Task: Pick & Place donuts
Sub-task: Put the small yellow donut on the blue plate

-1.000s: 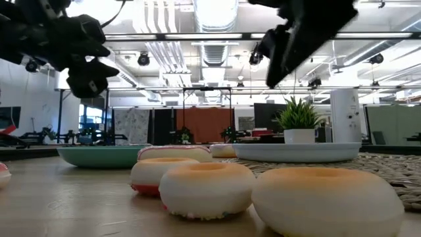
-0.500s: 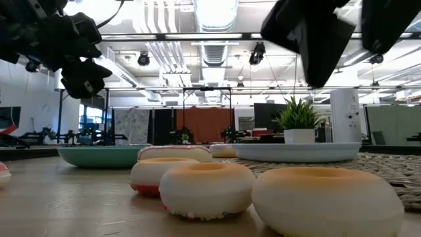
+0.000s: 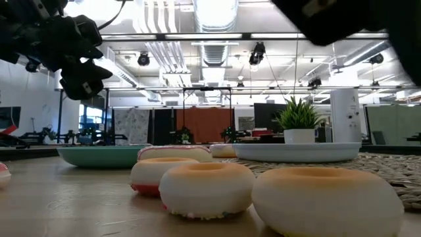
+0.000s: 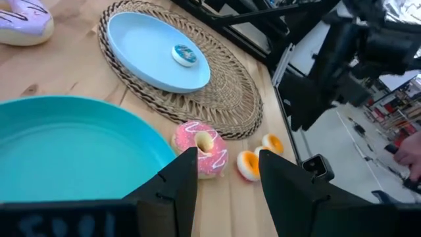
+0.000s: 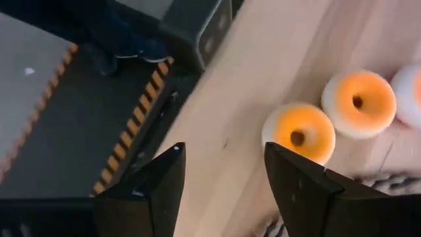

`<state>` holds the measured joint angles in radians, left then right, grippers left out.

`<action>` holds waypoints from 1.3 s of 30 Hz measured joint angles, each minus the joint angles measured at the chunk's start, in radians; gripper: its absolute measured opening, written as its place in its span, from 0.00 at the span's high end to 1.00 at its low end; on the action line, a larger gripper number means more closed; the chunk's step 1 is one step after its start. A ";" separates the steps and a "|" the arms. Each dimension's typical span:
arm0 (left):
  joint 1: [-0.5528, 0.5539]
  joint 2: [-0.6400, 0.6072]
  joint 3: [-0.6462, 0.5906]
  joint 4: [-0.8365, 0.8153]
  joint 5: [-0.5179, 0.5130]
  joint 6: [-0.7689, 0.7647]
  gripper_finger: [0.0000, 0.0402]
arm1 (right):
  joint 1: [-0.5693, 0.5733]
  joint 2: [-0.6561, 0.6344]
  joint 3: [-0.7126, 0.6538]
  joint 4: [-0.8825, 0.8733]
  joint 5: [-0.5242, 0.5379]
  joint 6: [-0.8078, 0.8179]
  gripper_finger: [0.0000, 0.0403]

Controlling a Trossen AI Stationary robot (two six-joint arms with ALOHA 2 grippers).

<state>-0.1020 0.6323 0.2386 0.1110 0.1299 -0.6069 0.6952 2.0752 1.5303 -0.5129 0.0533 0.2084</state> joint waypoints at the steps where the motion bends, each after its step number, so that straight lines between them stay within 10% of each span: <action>1: 0.000 0.000 0.000 0.001 0.000 -0.006 0.66 | -0.001 0.014 0.000 0.005 0.009 -0.007 0.51; 26: 0.000 0.006 0.000 0.000 0.003 -0.028 0.66 | -0.028 0.102 0.013 0.064 0.103 0.039 0.51; 39: 0.000 0.006 0.000 -0.001 0.003 -0.030 0.66 | -0.043 0.105 0.006 0.017 0.101 0.228 0.86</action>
<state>-0.1024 0.6384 0.2386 0.1104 0.1333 -0.6369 0.6524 2.1799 1.5368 -0.4960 0.1541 0.4366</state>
